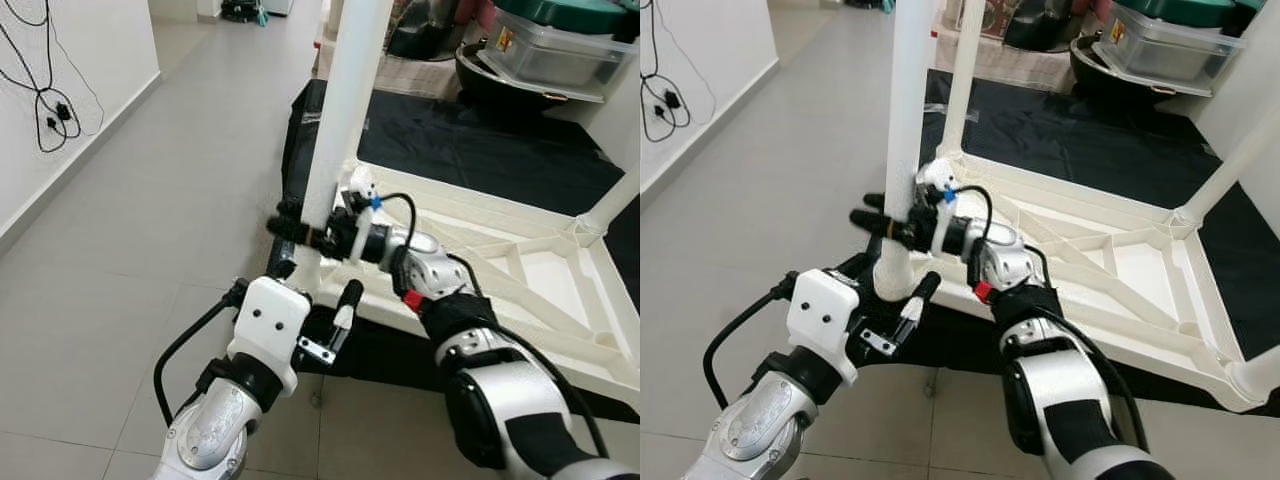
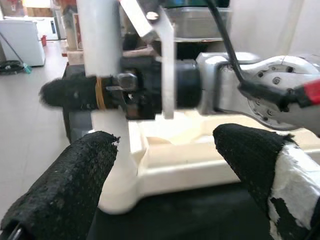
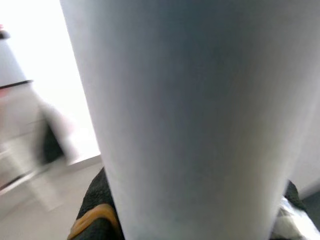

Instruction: Building children table

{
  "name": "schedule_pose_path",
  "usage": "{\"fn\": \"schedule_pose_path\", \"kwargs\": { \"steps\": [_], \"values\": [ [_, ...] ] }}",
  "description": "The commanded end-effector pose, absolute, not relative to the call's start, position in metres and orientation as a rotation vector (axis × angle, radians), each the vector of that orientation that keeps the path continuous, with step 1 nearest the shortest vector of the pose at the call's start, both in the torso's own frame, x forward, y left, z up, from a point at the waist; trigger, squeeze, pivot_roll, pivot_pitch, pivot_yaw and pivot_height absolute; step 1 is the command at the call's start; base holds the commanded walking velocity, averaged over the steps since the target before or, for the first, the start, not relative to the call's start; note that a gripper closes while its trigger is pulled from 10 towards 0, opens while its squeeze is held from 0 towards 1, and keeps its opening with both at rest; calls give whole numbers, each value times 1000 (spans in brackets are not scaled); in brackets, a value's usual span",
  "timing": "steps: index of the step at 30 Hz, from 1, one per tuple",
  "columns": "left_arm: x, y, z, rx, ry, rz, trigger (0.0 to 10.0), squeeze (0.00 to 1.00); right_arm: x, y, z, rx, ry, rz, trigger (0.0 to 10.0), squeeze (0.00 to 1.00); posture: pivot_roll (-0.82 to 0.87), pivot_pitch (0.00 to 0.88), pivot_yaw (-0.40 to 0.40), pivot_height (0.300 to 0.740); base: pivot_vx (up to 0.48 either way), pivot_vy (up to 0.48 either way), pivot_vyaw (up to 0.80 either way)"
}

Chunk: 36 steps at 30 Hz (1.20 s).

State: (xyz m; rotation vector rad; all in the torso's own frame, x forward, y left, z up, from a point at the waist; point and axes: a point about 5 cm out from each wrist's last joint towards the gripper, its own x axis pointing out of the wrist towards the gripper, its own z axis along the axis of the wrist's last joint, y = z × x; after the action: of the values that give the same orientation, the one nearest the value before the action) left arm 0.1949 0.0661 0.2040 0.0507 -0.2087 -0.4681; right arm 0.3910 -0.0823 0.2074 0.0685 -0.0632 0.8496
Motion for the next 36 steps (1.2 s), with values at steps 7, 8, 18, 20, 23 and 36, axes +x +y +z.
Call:
{"fn": "schedule_pose_path", "kwargs": {
  "steps": [7,8,18,20,23,36],
  "values": [
    [193,64,203,53,-207,-478,10000,0,384,-160,168,48,72,-292,0,0,139,96,-145,740,0,0,0],
    [193,64,203,53,-207,-478,10000,0,384,-160,168,48,72,-292,0,0,139,96,-145,740,0,0,0],
    [193,63,202,53,-206,-482,10000,0,384,-103,185,185,-83,1,10000,1000,136,87,-145,740,0,0,0],
    [193,63,202,54,-207,-481,10000,0,385,-104,190,154,-110,-17,10000,1000,136,86,-148,740,0,0,0],
    [193,63,202,54,-207,-480,10000,0,386,-107,191,140,-115,-28,10000,0,135,87,-147,740,0,0,0],
    [194,63,202,56,-204,-482,10000,0,365,-133,173,16,-167,149,10000,0,124,99,-142,740,0,0,0]
  ]
}}
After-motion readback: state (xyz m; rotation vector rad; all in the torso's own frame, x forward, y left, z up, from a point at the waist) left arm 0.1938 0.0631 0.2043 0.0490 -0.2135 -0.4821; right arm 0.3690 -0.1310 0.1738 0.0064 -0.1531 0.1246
